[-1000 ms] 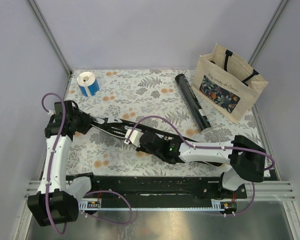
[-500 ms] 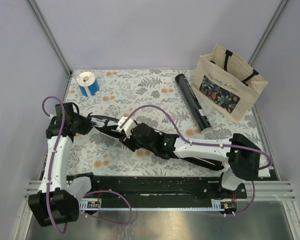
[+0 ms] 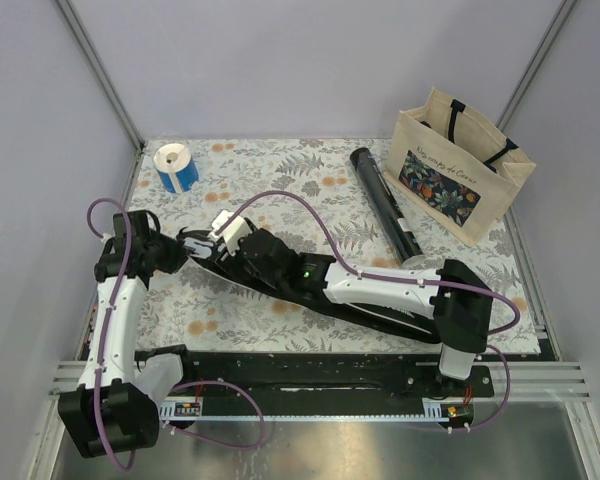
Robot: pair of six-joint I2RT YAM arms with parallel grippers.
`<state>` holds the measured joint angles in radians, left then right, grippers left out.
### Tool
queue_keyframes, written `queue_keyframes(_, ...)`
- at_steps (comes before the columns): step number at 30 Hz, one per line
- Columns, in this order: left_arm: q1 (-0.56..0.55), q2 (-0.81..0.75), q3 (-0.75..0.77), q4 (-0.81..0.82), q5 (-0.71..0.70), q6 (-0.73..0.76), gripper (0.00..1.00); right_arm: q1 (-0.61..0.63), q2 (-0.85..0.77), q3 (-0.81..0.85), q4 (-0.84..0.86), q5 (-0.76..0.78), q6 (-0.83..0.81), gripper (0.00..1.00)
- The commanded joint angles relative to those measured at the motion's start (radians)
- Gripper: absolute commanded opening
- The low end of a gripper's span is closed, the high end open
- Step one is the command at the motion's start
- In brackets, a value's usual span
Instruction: Pack up the badminton gear
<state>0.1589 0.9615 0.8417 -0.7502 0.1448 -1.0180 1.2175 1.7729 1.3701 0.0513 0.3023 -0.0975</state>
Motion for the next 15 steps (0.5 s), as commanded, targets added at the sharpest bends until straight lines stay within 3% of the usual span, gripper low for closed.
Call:
queue_keyframes(1, -0.002, -0.032, -0.013, 0.002, 0.052, -0.005, 0.0, 0.005, 0.046, 0.122, -0.033, 0.138, -0.054, 0.63)
queue_keyframes(9, -0.002, -0.041, -0.012, 0.003, 0.056, -0.005, 0.0, 0.005, 0.074, 0.155, -0.122, -0.054, -0.036, 0.56)
queue_keyframes(13, -0.002, -0.041, -0.013, 0.008, 0.056, -0.004, 0.0, 0.005, 0.059, 0.181, -0.189, -0.185, -0.005, 0.3)
queue_keyframes(15, -0.002, -0.043, -0.012, 0.006, 0.053, -0.002, 0.0, 0.005, 0.045, 0.182, -0.212, -0.279, 0.008, 0.26)
